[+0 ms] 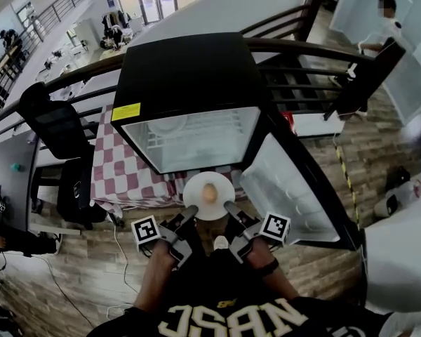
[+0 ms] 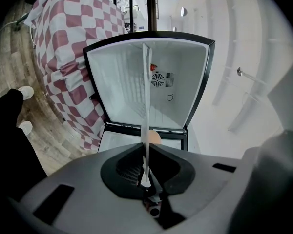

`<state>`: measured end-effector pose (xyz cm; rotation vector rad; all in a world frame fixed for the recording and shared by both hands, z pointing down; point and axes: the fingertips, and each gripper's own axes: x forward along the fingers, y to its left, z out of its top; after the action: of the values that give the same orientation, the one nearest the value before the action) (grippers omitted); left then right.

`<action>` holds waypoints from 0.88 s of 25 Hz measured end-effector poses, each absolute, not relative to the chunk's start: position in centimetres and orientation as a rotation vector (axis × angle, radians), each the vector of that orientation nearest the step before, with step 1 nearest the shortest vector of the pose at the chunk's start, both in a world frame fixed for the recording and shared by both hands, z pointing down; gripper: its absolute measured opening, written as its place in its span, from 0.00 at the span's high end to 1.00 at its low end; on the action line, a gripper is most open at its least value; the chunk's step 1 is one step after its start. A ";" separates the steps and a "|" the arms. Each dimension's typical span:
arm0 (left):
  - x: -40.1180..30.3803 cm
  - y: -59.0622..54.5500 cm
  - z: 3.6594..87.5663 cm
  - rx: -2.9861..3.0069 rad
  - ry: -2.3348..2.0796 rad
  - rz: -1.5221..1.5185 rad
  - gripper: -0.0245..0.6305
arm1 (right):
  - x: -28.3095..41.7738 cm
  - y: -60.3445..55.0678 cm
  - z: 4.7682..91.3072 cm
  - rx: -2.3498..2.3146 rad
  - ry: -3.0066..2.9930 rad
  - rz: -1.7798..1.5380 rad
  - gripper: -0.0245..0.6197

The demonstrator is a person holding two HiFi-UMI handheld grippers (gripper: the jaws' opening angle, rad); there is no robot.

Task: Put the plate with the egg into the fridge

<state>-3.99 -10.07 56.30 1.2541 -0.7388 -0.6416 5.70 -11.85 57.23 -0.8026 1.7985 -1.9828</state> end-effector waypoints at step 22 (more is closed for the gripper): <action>-8.0 -21.6 56.3 1.335 -0.639 -0.571 0.91 | 2.0 -22.1 57.3 -1.021 1.740 -1.820 0.91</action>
<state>-7.96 -21.62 56.28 1.3352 -0.6388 -0.5708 2.00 -22.14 57.33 -1.0206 1.7397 -1.8200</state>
